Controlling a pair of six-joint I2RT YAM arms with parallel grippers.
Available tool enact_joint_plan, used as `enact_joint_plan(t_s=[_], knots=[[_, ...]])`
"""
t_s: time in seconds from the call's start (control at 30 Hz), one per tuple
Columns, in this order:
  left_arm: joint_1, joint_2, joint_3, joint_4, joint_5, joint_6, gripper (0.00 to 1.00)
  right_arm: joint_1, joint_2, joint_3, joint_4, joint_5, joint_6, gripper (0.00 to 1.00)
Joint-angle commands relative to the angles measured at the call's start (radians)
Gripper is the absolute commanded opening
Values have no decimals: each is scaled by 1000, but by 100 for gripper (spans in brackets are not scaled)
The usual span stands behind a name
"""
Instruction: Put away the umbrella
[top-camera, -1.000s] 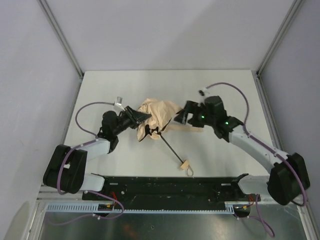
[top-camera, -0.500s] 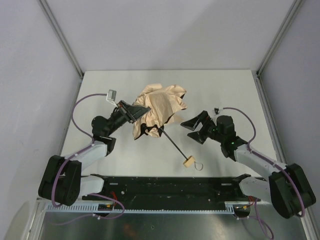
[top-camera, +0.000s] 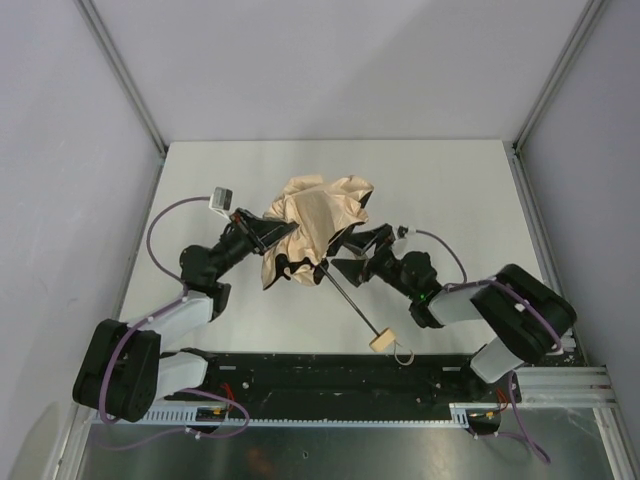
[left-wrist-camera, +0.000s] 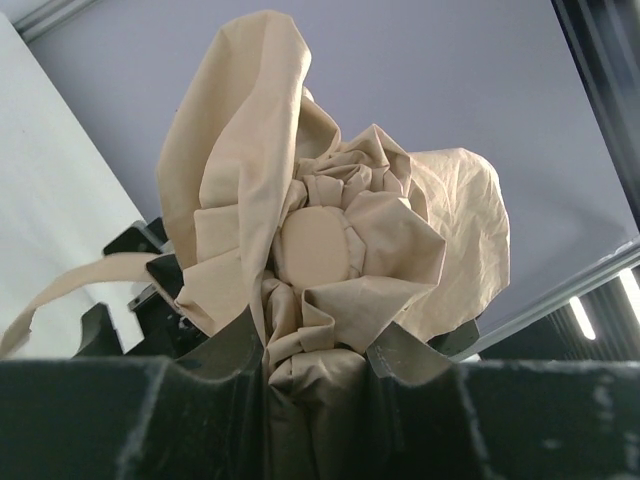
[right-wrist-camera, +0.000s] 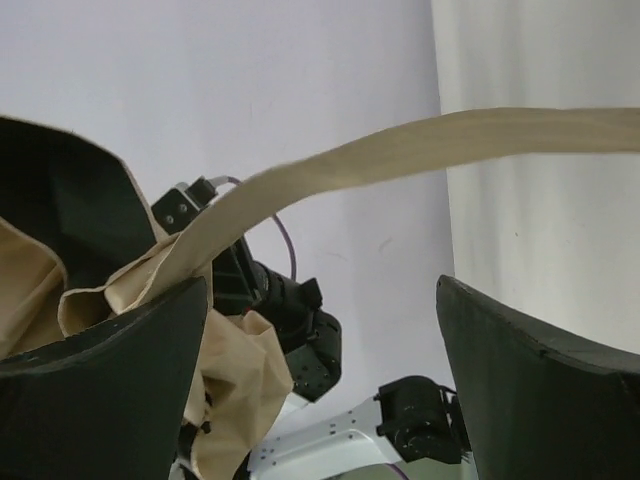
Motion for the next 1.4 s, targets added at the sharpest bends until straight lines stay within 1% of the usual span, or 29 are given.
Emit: enact_joint_plan(t_s=[0.0, 0.07, 0.13, 0.27, 0.4, 0.53, 0.63, 0.7, 0.8, 0.9, 1.1, 1.17, 1.23, 1.37], knots=[[-10, -25, -4, 194, -16, -75, 0, 36, 79, -84, 394, 179, 134, 99], [-11, -25, -7, 200, -27, -81, 0, 45, 65, -124, 407, 223, 121, 99], [-10, -22, -8, 202, -42, -92, 0, 47, 26, -146, 372, 222, 93, 99], [-10, -6, 7, 205, -42, -99, 0, 73, -110, -179, 139, 242, 56, 99], [-10, -7, 11, 207, -51, -97, 0, 127, -262, -220, 5, 384, 63, 99], [-13, -5, 20, 210, -42, -114, 0, 138, -348, -154, -154, 436, 45, 100], [-15, -14, 23, 215, -30, -122, 0, 133, -340, -105, -218, 440, 73, 99], [-18, -18, 24, 216, -20, -128, 0, 125, -310, -80, -228, 427, 103, 99], [-19, -23, 25, 221, -8, -134, 0, 105, -237, -51, -180, 384, 139, 99], [-22, -32, 22, 229, -2, -136, 0, 84, -183, -43, -140, 362, 161, 94], [-31, -46, 27, 247, 24, -135, 0, 55, -151, -34, -110, 354, 165, 91], [-39, -41, 30, 256, 37, -135, 0, 44, -138, -28, -102, 330, 179, 85], [-46, -35, 36, 267, 56, -135, 0, 41, -127, -21, -87, 308, 182, 76], [-50, -22, 35, 283, 92, -132, 0, 23, -116, -15, -71, 259, 171, 44]])
